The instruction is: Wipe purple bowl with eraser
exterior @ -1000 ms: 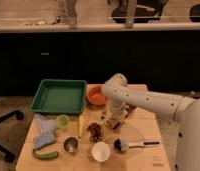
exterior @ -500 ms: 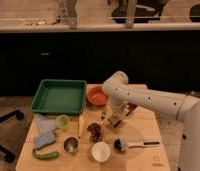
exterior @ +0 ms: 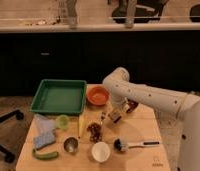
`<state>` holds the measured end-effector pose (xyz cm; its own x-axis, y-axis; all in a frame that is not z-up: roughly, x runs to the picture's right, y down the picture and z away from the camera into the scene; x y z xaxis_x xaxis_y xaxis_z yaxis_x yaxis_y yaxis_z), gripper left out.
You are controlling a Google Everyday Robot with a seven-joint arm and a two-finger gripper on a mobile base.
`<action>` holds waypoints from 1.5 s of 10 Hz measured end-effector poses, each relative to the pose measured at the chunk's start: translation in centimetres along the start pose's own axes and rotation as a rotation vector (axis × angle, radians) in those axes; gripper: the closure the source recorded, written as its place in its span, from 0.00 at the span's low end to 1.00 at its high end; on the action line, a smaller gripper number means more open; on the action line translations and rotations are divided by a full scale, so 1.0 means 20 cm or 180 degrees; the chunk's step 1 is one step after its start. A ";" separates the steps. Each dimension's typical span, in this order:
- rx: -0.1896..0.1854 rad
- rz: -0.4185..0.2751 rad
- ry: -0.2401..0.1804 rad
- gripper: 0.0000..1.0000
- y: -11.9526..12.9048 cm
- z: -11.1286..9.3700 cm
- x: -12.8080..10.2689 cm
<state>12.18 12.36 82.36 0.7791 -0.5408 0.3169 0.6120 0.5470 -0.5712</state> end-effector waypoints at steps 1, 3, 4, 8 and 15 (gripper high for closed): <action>0.0011 -0.0002 0.0009 1.00 -0.04 0.00 0.02; 0.0019 0.0011 0.0024 1.00 -0.11 0.00 0.08; 0.0016 0.0023 0.0030 1.00 -0.13 0.01 0.10; 0.0028 0.0101 0.0064 1.00 -0.25 0.02 0.26; 0.0013 0.0349 0.0109 1.00 -0.23 0.03 0.57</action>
<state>18.26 4.16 89.07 0.8363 -0.4992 0.2267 0.5241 0.6066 -0.5978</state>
